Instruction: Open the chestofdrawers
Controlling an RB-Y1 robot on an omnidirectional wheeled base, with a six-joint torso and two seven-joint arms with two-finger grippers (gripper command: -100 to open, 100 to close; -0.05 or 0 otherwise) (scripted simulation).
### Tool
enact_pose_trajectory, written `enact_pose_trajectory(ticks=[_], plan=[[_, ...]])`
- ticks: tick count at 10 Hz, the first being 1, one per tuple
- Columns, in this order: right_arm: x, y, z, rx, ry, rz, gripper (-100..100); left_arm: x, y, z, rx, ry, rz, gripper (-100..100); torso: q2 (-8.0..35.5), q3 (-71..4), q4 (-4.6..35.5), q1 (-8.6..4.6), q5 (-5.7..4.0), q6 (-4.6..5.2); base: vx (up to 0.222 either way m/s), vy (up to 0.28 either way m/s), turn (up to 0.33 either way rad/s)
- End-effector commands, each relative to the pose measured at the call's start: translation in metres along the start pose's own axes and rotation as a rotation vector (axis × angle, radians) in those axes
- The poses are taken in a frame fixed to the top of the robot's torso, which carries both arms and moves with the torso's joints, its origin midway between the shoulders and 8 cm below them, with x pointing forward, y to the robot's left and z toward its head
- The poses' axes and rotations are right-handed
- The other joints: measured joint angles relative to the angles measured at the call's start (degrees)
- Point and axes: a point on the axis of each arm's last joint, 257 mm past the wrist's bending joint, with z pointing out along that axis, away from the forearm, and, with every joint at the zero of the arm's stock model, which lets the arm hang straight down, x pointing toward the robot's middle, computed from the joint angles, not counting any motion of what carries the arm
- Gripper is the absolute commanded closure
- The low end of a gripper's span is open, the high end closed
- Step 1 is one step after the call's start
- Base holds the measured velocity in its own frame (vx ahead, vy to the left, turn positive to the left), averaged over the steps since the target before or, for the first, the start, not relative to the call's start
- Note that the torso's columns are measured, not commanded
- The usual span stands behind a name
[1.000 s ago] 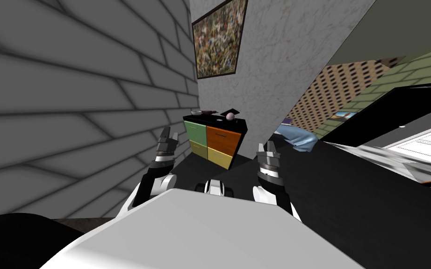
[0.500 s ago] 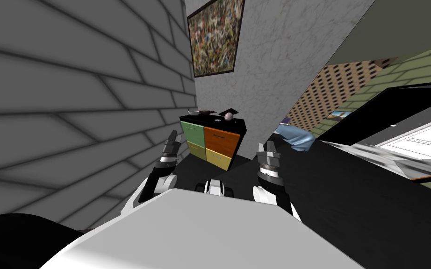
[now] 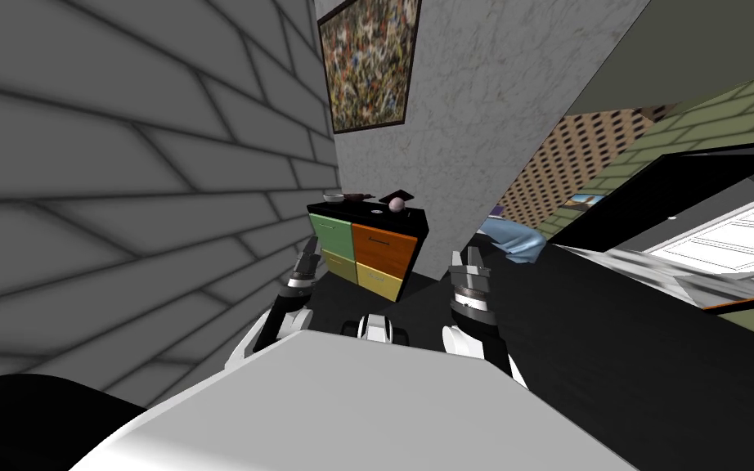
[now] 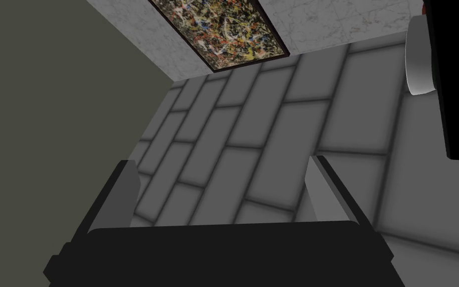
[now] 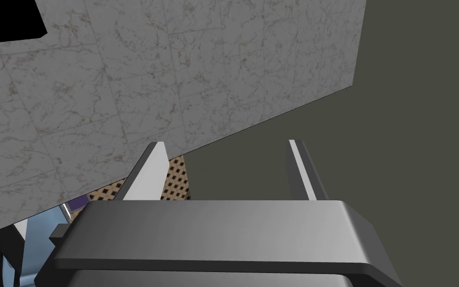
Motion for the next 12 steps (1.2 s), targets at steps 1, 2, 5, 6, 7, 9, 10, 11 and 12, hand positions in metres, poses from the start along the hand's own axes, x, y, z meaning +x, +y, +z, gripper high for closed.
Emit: enact_pose_trajectory(ticks=[1, 2, 5, 6, 7, 9, 10, 11, 12], plan=[[0.000, 0.000, 0.000, 0.000, 0.000, 0.000, 0, 0.009, 0.016, -0.008, -0.001, 0.020, 0.029, -100, -0.03, -0.01, -0.01, -0.01, 0.00, 0.00, 0.091, -0.037, -0.048], [0.000, 0.000, 0.000, 0.000, 0.000, 0.000, 0, 0.014, 0.023, -0.013, -0.005, 0.029, 0.039, -100, 0.02, 0.01, 0.00, -0.02, 0.00, 0.00, 0.091, -0.034, -0.053], [0.000, 0.000, 0.000, 0.000, 0.000, 0.000, 0, 0.028, 0.039, -0.026, -0.006, 0.056, 0.071, -100, 0.03, 0.02, 0.01, -0.01, 0.00, 0.01, 0.101, -0.040, -0.052], [0.000, 0.000, 0.000, 0.000, 0.000, 0.000, 0, 0.029, 0.042, -0.027, -0.013, 0.059, 0.071, -100, 0.02, 0.01, 0.01, -0.01, 0.00, 0.00, 0.077, -0.024, -0.015], [0.000, 0.000, 0.000, 0.000, 0.000, 0.000, 0, 0.035, 0.048, -0.032, -0.015, 0.068, 0.081, -100, 0.11, 0.06, 0.03, 0.05, 0.01, -0.01, 0.071, -0.018, -0.036], [0.000, 0.000, 0.000, 0.000, 0.000, 0.000, 0, 0.040, 0.054, -0.038, -0.018, 0.078, 0.091, -100, 0.07, 0.05, 0.02, 0.01, 0.01, 0.01, 0.066, -0.020, -0.042], [0.000, 0.000, 0.000, 0.000, 0.000, 0.000, 0, 0.045, 0.060, -0.043, -0.021, 0.087, 0.099, -100, 0.09, 0.05, 0.02, 0.02, 0.00, -0.01, 0.062, -0.019, -0.037], [0.000, 0.000, 0.000, 0.000, 0.000, 0.000, 0, 0.050, 0.061, -0.046, -0.013, 0.092, 0.107, -100, 0.05, 0.03, 0.02, 0.00, 0.00, 0.01, 0.087, -0.024, -0.056], [0.000, 0.000, 0.000, 0.000, 0.000, 0.000, 0, 0.051, 0.066, -0.049, -0.024, 0.096, 0.107, -100, -0.04, -0.02, -0.01, -0.02, 0.00, 0.01, 0.075, -0.024, -0.017]])
